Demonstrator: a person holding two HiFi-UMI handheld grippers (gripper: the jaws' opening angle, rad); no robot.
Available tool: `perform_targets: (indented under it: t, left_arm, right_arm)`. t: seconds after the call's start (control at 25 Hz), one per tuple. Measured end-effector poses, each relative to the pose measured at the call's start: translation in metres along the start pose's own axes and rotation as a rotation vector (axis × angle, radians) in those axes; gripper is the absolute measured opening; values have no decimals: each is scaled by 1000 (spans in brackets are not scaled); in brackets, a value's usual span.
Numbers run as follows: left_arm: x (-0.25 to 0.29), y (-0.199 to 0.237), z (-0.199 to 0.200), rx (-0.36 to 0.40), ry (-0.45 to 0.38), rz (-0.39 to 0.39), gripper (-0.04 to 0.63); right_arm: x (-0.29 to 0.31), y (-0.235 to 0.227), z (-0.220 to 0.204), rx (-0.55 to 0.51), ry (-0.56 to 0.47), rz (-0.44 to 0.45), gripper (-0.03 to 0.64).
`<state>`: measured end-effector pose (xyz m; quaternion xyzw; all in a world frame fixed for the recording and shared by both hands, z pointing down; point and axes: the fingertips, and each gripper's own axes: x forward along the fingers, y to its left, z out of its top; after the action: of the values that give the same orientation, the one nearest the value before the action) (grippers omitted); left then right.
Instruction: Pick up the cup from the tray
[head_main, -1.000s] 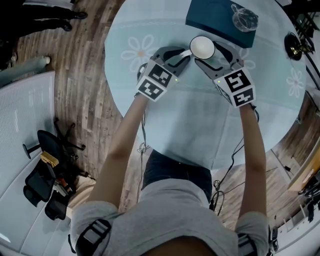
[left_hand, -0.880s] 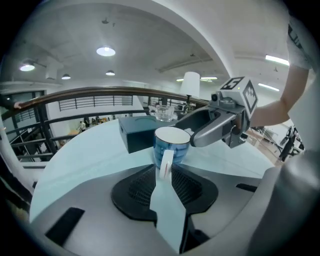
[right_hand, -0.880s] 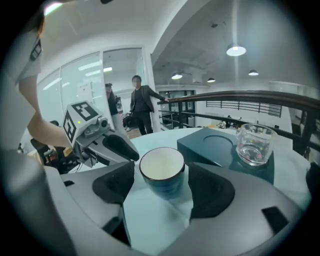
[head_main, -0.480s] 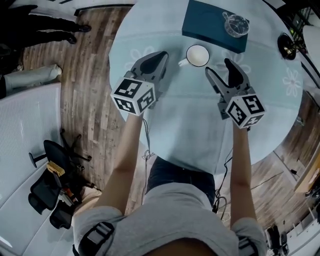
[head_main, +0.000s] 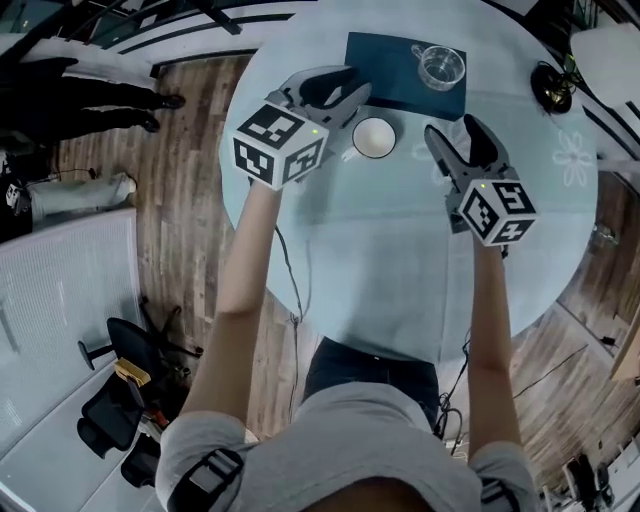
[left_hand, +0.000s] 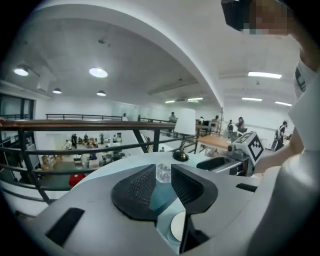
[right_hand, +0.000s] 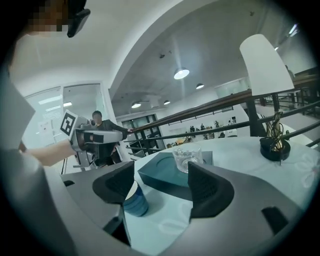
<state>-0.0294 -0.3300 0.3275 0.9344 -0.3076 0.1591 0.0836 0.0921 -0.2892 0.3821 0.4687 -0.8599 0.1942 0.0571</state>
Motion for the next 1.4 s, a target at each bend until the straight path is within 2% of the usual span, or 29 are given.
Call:
perform_targets:
  t: [0.12,0.2,0.36,0.44,0.84,1.16,1.4]
  left_arm:
    - [34,2,14,21,21,-85,116]
    - [57,1,6,46,64,-136,130]
    - [85,1,-16,164,188,-201,143]
    - [95,1,-21,191,221,-223,149]
    - [132,8,-38,157,228,-286,155]
    - [148,10,-60,228,296,-325,155]
    - [155,1,-60,260,287,-351,155]
  right_arm:
    - [8,-18,5,-40,10,-29,295]
    - [16,-28,2,-100,37,-29,295]
    - [34,-45,6,-214,98,-10,295]
    - [41,-53,11,-246,118,11,295]
    - [91,-76,2,-346,189,152,310]
    - [103,-75,-4,-360,189,226,314]
    - [102,-75,-2,-359,188,276,315]
